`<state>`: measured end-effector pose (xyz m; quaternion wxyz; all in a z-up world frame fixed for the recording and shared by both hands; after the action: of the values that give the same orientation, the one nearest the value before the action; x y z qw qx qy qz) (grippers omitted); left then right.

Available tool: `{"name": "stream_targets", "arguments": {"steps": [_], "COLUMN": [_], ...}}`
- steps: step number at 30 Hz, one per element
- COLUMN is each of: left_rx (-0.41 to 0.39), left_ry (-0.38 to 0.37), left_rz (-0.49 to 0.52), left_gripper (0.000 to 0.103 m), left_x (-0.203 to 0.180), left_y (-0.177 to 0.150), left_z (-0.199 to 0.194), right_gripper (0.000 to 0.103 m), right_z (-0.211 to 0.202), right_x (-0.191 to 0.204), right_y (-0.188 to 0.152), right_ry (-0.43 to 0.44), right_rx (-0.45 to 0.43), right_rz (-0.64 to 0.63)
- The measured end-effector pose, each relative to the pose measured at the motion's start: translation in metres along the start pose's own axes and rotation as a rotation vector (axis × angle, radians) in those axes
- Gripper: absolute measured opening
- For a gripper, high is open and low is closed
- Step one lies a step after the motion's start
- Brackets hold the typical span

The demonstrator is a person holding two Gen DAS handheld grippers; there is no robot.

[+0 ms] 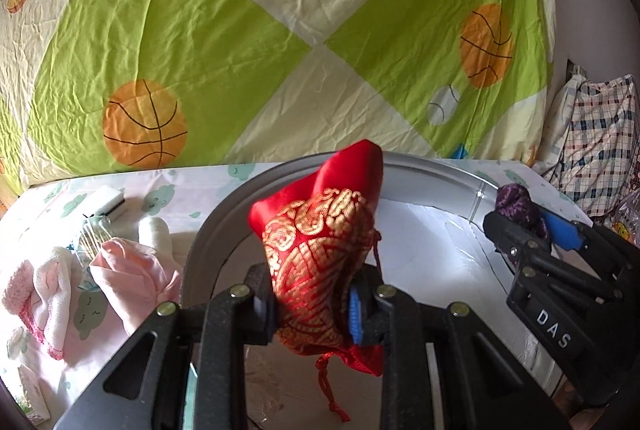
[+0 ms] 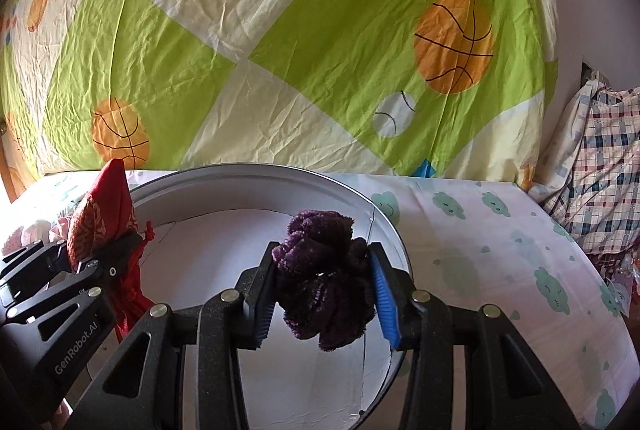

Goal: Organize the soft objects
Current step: 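Open the right tool to drop the scrunchie while the left tool drops the pouch into the tin, then withdraw both tools from the tin back toward the remaining items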

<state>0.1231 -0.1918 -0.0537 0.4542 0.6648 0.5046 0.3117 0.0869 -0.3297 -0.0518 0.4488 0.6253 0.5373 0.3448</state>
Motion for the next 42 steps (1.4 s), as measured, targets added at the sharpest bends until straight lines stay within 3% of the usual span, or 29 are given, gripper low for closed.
{"name": "stream_targets", "arguments": {"steps": [14, 16, 19, 22, 24, 26, 30, 36, 39, 42], "left_rx": [-0.001, 0.000, -0.027, -0.104, -0.135, -0.169, -0.218, -0.309, -0.339, -0.349], "left_ry": [0.008, 0.018, 0.041, 0.089, 0.113, 0.130, 0.151, 0.260, 0.284, 0.299], "left_rz": [-0.014, -0.003, 0.026, 0.041, 0.028, -0.022, -0.104, -0.071, -0.042, -0.018], "left_gripper": [0.027, 0.036, 0.078, 0.101, 0.103, 0.103, 0.103, 0.103, 0.103, 0.103], "left_x": [0.004, 0.004, 0.003, 0.006, 0.012, 0.022, 0.043, 0.056, 0.056, 0.055], "left_y": [0.002, 0.003, 0.007, 0.015, 0.019, 0.024, 0.031, 0.035, 0.035, 0.035], "left_z": [0.001, 0.002, -0.003, -0.014, -0.018, -0.024, -0.038, -0.057, -0.061, -0.064], "right_gripper": [0.046, 0.054, 0.070, 0.074, 0.090, 0.094, 0.095, 0.095, 0.095, 0.102], "right_z": [0.007, 0.009, 0.006, -0.004, -0.012, -0.022, -0.034, -0.046, -0.061, -0.082], "right_x": [-0.007, -0.008, -0.004, -0.007, -0.015, -0.025, -0.028, -0.010, 0.001, 0.013], "right_y": [-0.005, -0.007, -0.005, 0.004, 0.012, 0.020, 0.030, 0.035, 0.042, 0.047], "right_ry": [-0.060, -0.062, -0.041, -0.084, -0.118, -0.138, -0.118, -0.080, -0.090, -0.113], "right_rx": [0.051, 0.064, 0.044, -0.018, -0.069, -0.131, -0.198, -0.252, -0.341, -0.475], "right_rz": [0.017, 0.021, 0.026, 0.027, 0.051, 0.105, 0.155, 0.120, 0.062, 0.006]}}
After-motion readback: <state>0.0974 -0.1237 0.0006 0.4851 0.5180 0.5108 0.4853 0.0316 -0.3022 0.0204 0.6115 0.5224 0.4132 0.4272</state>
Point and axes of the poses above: each gripper's, at about its wrist camera, not at the fingertips, and z roughly the way its jaws point, x to its left, y to its top, the point moved 9 cm from there along z, roughly the way its jaws point, and after that the axes turned 8 degrees about -x, right-handed, at the moved point
